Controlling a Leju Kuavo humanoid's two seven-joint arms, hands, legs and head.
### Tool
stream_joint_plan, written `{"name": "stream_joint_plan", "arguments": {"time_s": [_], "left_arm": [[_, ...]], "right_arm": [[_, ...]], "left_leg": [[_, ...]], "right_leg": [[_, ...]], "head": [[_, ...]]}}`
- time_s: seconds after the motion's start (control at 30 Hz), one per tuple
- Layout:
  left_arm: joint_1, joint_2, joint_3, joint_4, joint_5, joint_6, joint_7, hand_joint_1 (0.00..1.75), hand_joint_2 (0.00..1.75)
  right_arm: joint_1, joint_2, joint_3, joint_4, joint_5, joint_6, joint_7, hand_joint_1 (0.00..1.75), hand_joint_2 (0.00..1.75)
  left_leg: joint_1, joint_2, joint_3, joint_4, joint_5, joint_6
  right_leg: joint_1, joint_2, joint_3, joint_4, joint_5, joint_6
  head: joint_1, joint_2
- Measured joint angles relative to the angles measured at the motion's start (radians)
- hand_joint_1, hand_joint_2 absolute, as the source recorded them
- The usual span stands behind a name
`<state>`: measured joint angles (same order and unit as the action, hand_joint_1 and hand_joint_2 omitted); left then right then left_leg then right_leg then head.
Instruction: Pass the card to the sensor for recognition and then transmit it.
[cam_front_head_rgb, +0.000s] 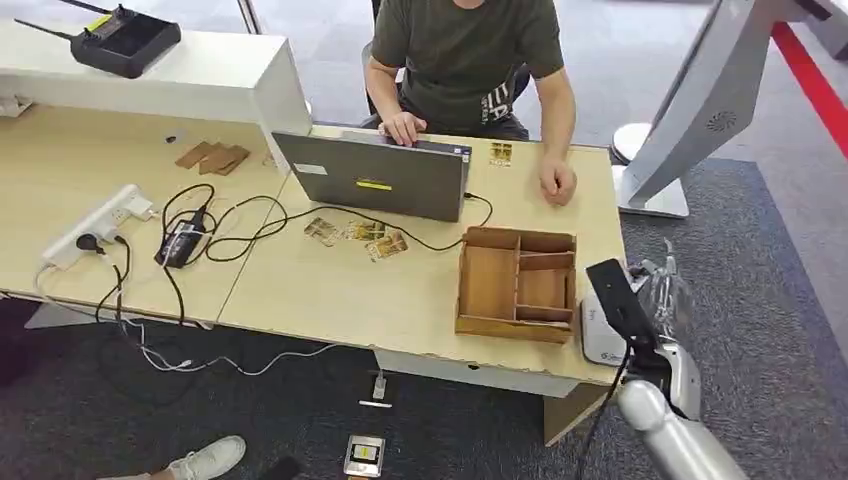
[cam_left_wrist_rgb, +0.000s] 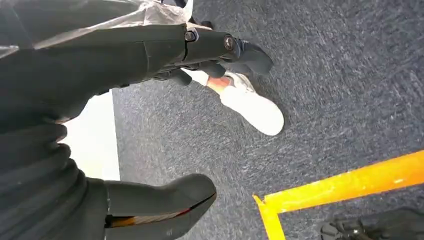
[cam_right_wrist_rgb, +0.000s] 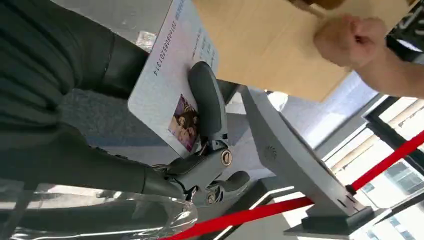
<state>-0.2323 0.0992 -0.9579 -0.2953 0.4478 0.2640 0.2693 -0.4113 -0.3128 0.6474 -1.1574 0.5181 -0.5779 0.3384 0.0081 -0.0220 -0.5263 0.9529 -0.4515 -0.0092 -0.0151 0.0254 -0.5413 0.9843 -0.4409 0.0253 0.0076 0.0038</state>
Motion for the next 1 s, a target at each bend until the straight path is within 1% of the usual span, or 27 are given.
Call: {"name": "stream_joint_plan", "arguments": {"time_s": [0.13,0.23,0.37,0.47,0.63,0.77,0.87,1.0], "left_arm": [[0.018,0.005,0.002,0.000,0.013,0.012,-0.008,0.00,1.75],[0.021,0.008,0.002,0.000,0.014,0.014,-0.009,0.00,1.75],[0.025,0.010,0.006,0.000,0.022,0.022,-0.012,0.00,1.75],[0.034,0.013,0.011,0.000,0.038,0.032,-0.026,0.00,1.75],[0.043,0.018,0.019,0.000,0.052,0.034,-0.037,0.00,1.75],[0.042,0.021,0.021,0.000,0.055,0.034,-0.042,0.00,1.75],[0.044,0.023,0.021,0.000,0.057,0.034,-0.042,0.00,1.75],[0.044,0.023,0.021,0.000,0.061,0.034,-0.042,0.00,1.75]], "right_arm": [[0.064,-0.026,-0.028,0.013,-0.031,-0.020,-0.019,1.75,1.75],[0.085,-0.037,-0.041,0.023,-0.039,-0.025,-0.021,1.75,1.75],[0.097,-0.040,-0.049,0.042,-0.056,-0.025,-0.021,1.75,1.75],[0.110,-0.039,-0.047,0.067,-0.077,-0.024,-0.041,1.75,1.75],[0.108,-0.025,-0.030,0.111,-0.069,-0.022,-0.048,1.75,1.75],[0.083,-0.007,0.015,0.144,-0.073,-0.033,-0.042,1.75,1.75],[0.066,-0.002,0.034,0.150,-0.066,-0.038,-0.026,1.75,1.75],[0.048,0.000,0.057,0.145,-0.026,-0.040,0.008,1.75,1.75]], "left_leg": [[0.000,0.000,-0.001,0.000,0.000,0.000],[0.000,0.000,-0.001,0.000,0.000,0.000],[0.000,0.000,0.000,0.000,0.000,0.000],[0.000,0.000,0.000,0.000,0.000,0.000],[0.000,0.000,-0.001,0.000,0.000,0.000],[0.000,0.001,0.000,0.000,0.000,0.000],[0.000,0.001,0.000,0.000,0.000,0.000],[0.000,0.001,0.000,0.000,0.000,0.000]], "right_leg": [[0.000,0.000,0.000,0.000,0.000,0.000],[0.000,0.000,0.000,0.000,0.000,0.000],[0.000,0.000,0.000,0.000,0.000,0.000],[0.000,0.000,0.000,0.000,0.000,0.000],[0.000,0.000,0.000,0.000,0.000,0.000],[0.000,0.000,0.000,0.000,0.000,0.000],[0.000,0.000,0.000,0.000,0.000,0.000],[0.000,0.000,0.001,0.000,0.000,0.000]], "head": [[0.000,0.000],[0.000,0.000],[0.000,0.000],[0.000,0.000],[0.000,0.000],[0.000,0.000],[0.000,0.000],[0.000,0.000]]}}
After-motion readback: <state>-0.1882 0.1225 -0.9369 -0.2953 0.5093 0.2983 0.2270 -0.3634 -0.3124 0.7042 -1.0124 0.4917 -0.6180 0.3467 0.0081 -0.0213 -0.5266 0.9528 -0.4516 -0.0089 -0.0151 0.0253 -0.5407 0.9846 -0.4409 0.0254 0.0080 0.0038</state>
